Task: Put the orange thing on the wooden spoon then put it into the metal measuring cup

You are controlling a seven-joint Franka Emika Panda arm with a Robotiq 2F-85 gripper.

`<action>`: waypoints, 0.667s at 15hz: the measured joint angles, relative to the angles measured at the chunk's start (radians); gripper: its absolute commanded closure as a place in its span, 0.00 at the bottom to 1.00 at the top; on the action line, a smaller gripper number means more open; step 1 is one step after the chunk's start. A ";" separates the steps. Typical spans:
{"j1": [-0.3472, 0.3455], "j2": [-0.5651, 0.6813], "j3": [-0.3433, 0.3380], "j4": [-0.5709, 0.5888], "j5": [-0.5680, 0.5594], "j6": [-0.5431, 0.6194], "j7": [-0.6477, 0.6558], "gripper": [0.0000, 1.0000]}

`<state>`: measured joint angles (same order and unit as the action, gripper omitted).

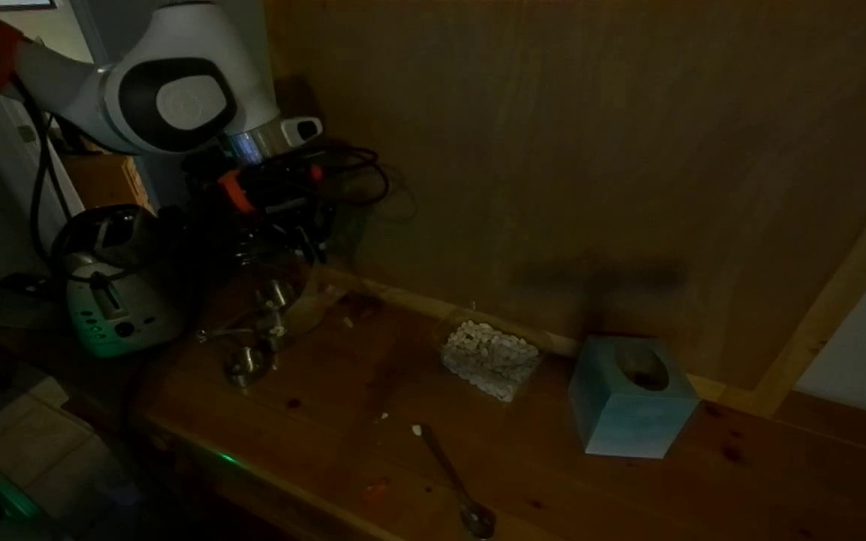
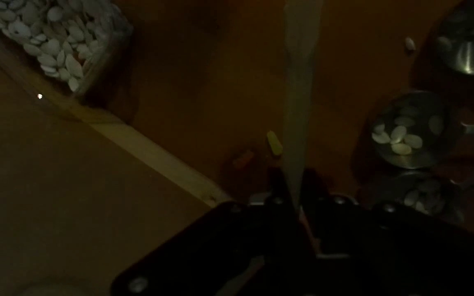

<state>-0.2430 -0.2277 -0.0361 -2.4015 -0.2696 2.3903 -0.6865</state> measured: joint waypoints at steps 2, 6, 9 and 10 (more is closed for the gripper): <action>0.004 0.022 -0.023 -0.001 -0.001 0.002 0.006 0.85; 0.021 0.035 -0.042 -0.001 -0.004 0.003 0.013 0.93; 0.021 0.059 -0.098 0.001 -0.008 0.003 0.016 0.93; 0.019 0.074 -0.124 0.004 -0.008 0.003 0.016 0.93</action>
<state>-0.2245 -0.1538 -0.1602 -2.3974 -0.2773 2.3937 -0.6702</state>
